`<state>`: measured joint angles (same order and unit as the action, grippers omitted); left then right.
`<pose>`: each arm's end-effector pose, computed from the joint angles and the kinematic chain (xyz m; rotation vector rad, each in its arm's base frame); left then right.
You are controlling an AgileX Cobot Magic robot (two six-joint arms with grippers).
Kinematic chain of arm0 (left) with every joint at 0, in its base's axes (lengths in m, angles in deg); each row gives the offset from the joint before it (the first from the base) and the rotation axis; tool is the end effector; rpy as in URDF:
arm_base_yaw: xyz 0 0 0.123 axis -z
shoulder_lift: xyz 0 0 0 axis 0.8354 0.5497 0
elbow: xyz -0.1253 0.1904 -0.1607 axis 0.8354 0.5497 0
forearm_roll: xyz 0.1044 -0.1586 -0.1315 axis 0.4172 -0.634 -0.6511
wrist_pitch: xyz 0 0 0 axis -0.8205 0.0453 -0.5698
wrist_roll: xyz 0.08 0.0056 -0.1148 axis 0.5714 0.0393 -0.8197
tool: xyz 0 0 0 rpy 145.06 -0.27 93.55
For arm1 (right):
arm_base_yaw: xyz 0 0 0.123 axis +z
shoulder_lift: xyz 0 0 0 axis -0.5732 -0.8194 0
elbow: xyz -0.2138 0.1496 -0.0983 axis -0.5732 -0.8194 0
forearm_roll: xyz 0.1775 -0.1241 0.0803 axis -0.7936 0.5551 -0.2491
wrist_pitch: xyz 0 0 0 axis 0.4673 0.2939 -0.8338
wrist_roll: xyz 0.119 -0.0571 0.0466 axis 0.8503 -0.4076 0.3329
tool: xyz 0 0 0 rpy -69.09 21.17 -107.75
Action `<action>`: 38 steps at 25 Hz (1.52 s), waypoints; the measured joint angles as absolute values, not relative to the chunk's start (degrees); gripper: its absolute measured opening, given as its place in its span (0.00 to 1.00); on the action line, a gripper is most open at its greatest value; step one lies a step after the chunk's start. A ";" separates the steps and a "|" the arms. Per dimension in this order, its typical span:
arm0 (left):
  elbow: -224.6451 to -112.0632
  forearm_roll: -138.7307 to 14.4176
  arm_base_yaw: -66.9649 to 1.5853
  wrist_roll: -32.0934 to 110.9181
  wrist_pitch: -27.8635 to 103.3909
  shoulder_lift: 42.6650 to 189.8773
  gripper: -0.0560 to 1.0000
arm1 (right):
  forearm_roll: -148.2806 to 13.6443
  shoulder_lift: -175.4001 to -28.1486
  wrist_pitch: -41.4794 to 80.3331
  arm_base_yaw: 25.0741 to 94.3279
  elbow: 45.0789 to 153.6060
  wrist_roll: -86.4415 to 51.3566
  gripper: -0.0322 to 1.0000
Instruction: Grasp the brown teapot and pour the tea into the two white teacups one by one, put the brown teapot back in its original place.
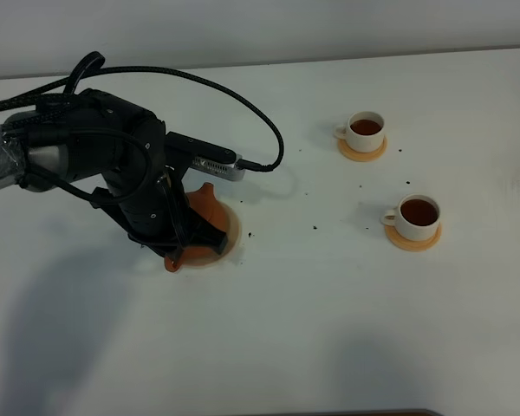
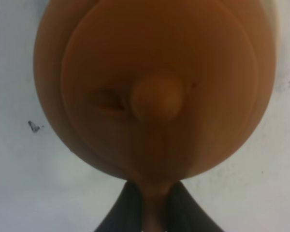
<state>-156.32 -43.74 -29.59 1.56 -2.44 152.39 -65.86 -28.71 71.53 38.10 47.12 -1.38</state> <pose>0.3141 -0.1511 0.1149 0.6813 2.8902 0.0289 0.0259 0.0153 0.2407 -0.1816 2.0551 0.0966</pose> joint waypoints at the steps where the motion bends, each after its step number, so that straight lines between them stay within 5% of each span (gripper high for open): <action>1: -156.32 -43.74 -29.59 1.62 -2.07 152.39 0.16 | -65.86 -28.71 71.53 38.10 47.12 -1.38 0.26; 13: -156.32 -43.74 -29.59 1.82 -1.87 152.42 0.18 | -65.86 -28.71 71.53 38.10 47.12 -1.38 0.26; 23: -156.32 -43.74 -29.59 1.89 -2.66 151.83 0.45 | -65.86 -28.71 71.53 38.10 47.12 -1.38 0.26; 38: -151.18 -43.74 -29.59 1.93 -23.69 126.77 0.45 | -65.86 -28.71 71.53 38.10 47.12 -1.38 0.26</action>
<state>-151.18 -43.74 -29.59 1.93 -23.69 126.77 -65.86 -28.71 71.53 38.10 47.12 -1.38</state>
